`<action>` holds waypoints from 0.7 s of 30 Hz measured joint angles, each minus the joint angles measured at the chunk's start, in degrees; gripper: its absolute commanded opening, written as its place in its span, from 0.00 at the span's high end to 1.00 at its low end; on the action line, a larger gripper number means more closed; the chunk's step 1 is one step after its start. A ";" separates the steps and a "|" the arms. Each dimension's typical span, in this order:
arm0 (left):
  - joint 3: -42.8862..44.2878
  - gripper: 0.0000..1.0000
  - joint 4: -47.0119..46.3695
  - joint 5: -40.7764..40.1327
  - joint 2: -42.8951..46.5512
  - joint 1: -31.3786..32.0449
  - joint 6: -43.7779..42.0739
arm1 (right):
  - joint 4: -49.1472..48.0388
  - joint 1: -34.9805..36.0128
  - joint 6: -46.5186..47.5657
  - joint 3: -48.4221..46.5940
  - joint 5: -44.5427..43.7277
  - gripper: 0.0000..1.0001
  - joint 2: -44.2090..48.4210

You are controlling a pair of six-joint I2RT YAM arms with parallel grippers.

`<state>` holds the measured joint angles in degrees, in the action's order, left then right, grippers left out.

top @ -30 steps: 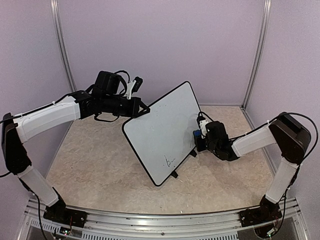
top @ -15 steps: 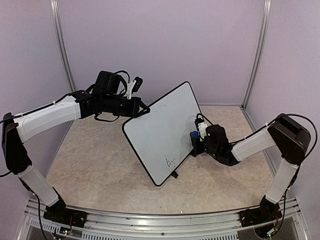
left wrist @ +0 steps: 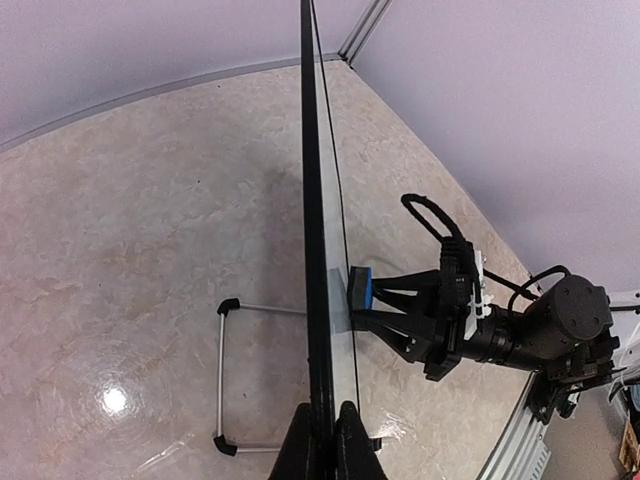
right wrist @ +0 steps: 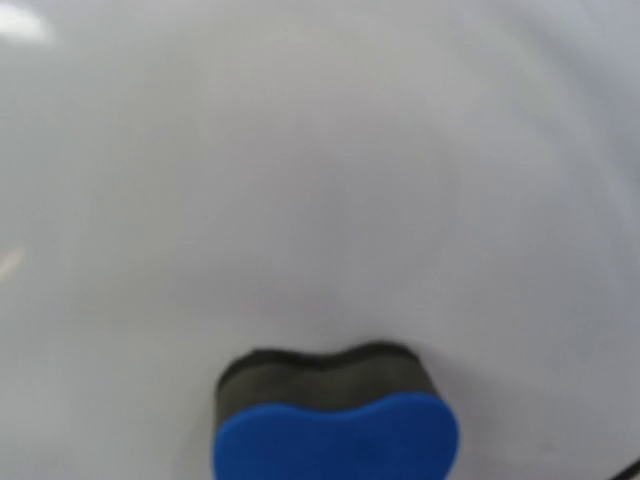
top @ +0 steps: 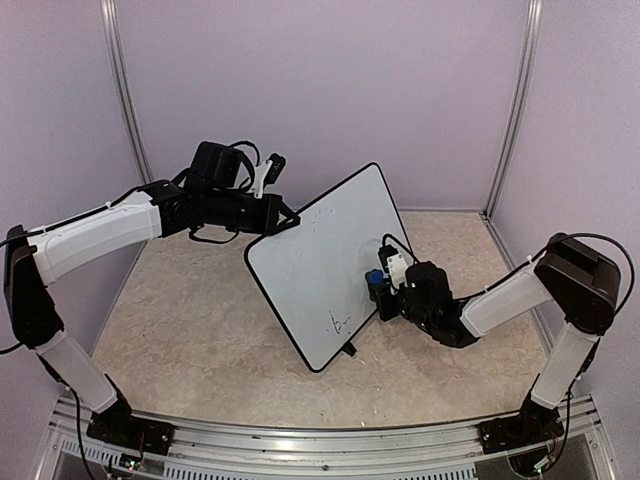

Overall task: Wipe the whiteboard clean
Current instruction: Erase the whiteboard at the center of the board.

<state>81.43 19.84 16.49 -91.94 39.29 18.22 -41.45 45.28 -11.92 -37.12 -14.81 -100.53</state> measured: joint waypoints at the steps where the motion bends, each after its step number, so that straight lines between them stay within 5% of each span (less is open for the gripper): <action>1: 0.04 1.00 0.00 0.02 -0.02 0.00 -0.02 | -0.57 0.22 -0.42 0.44 0.72 0.71 0.22; 9: 0.39 1.00 -1.11 2.25 -0.61 0.11 -1.29 | 3.50 -2.32 -3.98 1.75 5.84 0.71 5.25; 21: 0.39 1.00 -2.45 3.10 -1.66 0.55 -0.98 | 9.49 -6.71 -2.38 -1.97 -0.17 0.71 6.54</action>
<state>81.82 17.39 19.59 -93.60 39.83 17.23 -31.97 38.57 -14.31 -39.09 -14.98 -94.00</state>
